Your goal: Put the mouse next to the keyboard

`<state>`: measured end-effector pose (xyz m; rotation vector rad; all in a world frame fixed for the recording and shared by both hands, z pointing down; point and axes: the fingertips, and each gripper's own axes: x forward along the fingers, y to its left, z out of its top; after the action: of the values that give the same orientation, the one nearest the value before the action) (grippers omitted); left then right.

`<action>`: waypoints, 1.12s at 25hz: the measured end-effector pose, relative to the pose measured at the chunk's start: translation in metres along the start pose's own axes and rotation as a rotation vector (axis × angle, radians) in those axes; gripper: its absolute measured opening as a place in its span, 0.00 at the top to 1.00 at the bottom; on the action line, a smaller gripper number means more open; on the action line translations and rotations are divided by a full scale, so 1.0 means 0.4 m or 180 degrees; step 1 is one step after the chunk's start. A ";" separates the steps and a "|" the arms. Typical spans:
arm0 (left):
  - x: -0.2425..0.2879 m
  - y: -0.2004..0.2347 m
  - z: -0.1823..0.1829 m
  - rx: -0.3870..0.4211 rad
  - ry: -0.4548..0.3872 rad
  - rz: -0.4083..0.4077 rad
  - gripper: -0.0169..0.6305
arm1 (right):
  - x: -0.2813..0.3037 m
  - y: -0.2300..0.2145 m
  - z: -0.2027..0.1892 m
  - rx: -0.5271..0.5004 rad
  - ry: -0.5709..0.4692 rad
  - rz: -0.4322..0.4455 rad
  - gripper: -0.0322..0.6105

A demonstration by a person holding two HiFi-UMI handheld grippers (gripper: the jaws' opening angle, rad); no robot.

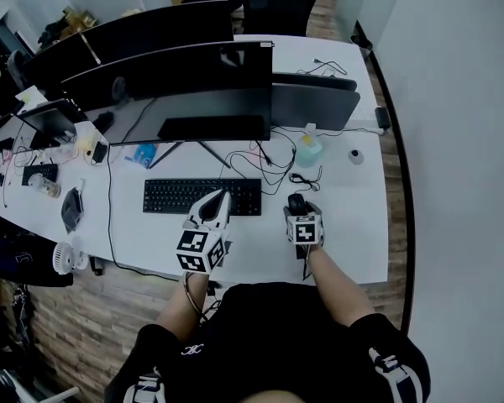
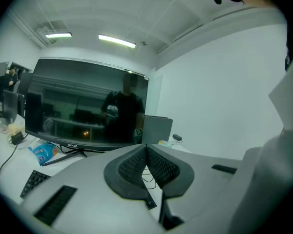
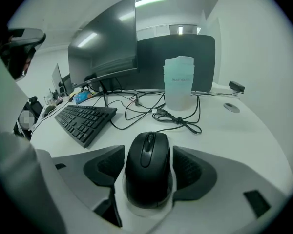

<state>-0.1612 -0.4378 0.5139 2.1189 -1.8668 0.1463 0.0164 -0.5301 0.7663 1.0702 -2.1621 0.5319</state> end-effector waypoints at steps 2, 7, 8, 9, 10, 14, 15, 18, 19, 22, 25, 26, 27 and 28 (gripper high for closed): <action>-0.003 0.004 0.013 0.0017 -0.0046 -0.0009 0.95 | -0.017 -0.002 0.031 0.0046 -0.0174 0.0005 0.39; 0.004 0.010 0.052 0.0068 -0.0161 -0.0044 0.95 | -0.125 0.000 0.190 0.0105 -0.0907 -0.0019 0.38; 0.006 0.010 0.059 0.0086 -0.0180 -0.0049 0.95 | -0.160 0.001 0.234 0.0128 -0.1103 -0.0022 0.41; 0.008 0.011 0.067 0.0107 -0.0198 -0.0052 0.95 | -0.197 0.003 0.280 0.0144 -0.1300 -0.0021 0.45; 0.009 0.012 0.074 0.0129 -0.0216 -0.0054 0.95 | -0.236 0.006 0.326 0.0147 -0.1491 -0.0019 0.50; 0.011 0.018 0.105 0.0185 -0.0297 -0.0047 0.95 | -0.393 0.025 0.476 0.0089 -0.2137 -0.0040 0.71; 0.010 0.019 0.113 0.0194 -0.0320 -0.0044 0.95 | -0.426 0.029 0.498 0.0091 -0.2245 -0.0047 0.75; 0.003 0.016 0.136 0.0216 -0.0390 -0.0044 0.95 | -0.504 0.038 0.541 0.0095 -0.2459 -0.0075 0.88; 0.001 0.013 0.143 0.0224 -0.0411 -0.0051 0.95 | -0.525 0.040 0.550 0.0077 -0.2508 -0.0088 0.92; -0.005 0.004 0.158 0.0262 -0.0462 -0.0072 0.95 | -0.568 0.045 0.566 0.0002 -0.2602 -0.0130 0.93; -0.011 0.001 0.163 0.0273 -0.0478 -0.0071 0.95 | -0.581 0.048 0.565 -0.0069 -0.2590 -0.0165 0.93; -0.013 -0.001 0.164 0.0268 -0.0481 -0.0072 0.95 | -0.584 0.049 0.562 -0.0082 -0.2575 -0.0163 0.93; -0.015 -0.003 0.165 0.0263 -0.0483 -0.0075 0.95 | -0.586 0.050 0.559 -0.0084 -0.2563 -0.0154 0.93; -0.017 -0.004 0.166 0.0259 -0.0487 -0.0079 0.95 | -0.589 0.050 0.556 -0.0075 -0.2556 -0.0146 0.93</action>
<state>-0.1689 -0.4510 0.4488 2.2650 -1.9488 0.0568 0.0216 -0.5253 0.4416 1.4884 -2.7907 0.0330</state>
